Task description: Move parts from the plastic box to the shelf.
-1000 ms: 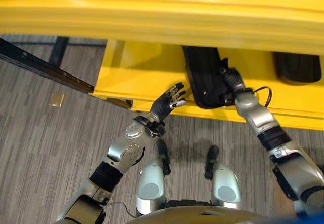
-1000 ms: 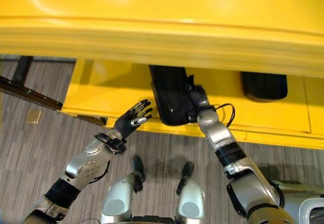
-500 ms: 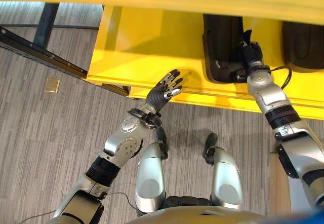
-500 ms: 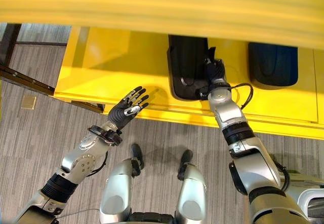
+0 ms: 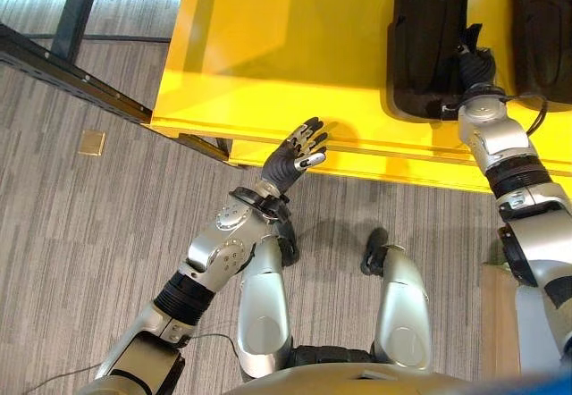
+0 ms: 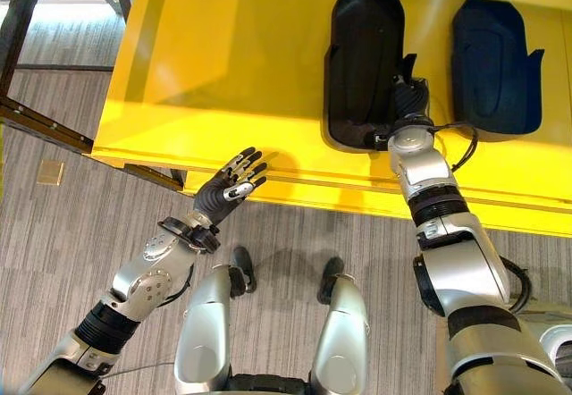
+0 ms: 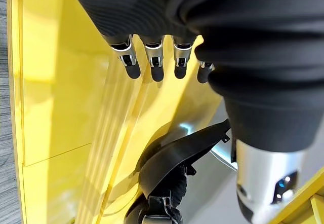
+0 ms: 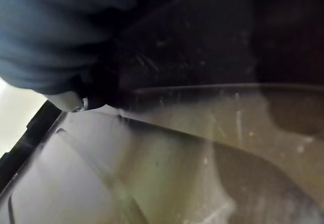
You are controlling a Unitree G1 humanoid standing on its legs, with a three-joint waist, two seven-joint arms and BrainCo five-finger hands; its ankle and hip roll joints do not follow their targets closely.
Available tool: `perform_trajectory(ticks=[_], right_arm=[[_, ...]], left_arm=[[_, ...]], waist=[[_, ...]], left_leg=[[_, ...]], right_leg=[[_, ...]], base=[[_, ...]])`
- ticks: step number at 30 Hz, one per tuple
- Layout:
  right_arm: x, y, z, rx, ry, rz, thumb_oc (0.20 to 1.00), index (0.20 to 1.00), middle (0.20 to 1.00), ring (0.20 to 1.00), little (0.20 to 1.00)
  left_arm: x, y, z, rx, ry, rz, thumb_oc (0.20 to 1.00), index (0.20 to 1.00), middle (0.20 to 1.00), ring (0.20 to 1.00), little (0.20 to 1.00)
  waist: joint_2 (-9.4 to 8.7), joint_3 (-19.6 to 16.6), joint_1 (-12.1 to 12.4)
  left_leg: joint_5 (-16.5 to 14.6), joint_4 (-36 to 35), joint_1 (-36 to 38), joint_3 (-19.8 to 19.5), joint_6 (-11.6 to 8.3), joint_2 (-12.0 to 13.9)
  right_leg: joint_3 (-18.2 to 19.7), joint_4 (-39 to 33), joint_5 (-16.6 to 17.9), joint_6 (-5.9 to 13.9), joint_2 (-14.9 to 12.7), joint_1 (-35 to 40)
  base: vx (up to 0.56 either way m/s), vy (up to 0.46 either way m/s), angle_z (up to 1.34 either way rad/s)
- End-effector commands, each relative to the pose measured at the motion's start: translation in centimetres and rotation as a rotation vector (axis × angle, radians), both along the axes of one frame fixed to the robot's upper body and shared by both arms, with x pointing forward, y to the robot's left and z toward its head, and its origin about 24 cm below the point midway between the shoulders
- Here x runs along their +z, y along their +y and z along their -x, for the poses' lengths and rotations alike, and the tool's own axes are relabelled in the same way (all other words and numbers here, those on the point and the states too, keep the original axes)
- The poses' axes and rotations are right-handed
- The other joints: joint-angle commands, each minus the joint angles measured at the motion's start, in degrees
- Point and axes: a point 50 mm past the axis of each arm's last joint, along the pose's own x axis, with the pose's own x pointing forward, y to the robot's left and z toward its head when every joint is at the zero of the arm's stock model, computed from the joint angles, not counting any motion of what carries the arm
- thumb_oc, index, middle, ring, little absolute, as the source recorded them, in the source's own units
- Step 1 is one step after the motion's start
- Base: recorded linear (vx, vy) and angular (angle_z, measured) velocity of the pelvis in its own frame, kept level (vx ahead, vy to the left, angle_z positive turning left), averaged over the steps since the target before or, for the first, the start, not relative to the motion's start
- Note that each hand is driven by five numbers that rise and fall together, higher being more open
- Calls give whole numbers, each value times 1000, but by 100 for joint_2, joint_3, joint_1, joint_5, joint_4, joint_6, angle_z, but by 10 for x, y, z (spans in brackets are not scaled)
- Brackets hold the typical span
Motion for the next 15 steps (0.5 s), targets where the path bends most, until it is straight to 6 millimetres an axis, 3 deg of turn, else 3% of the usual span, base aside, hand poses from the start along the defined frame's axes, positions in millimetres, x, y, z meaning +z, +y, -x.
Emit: perform_trajectory(ticks=[1, 11, 15], right_arm=[[-8, -8, -1, -38, 53, -65, 200, 200, 200, 200, 200], [1, 8, -8, -18, 52, -67, 200, 200, 200, 200, 200], [-4, 16, -10, -20, 87, -73, 200, 200, 200, 200, 200]], left_arm=[[23, -15, 11, -69, -100, 83, 1000, 1000, 1000, 1000, 1000], [23, -17, 10, -57, -101, 89, 1000, 1000, 1000, 1000, 1000], [22, -19, 9, -54, -94, 85, 1000, 1000, 1000, 1000, 1000]], waist=[[205, -110, 79], [281, -110, 154], [279, -110, 173]], left_leg=[[-172, -206, 351, 76, -193, 125], [-81, -350, 347, 35, -245, 101], [-57, -364, 371, 32, -271, 111]], right_leg=[[-394, 679, -380, 235, -329, 3], [-388, 689, -347, 272, -377, -62], [-400, 714, -348, 275, -389, -45]], base=[[0, 0, 0], [0, 8, 1], [6, 3, 1]])
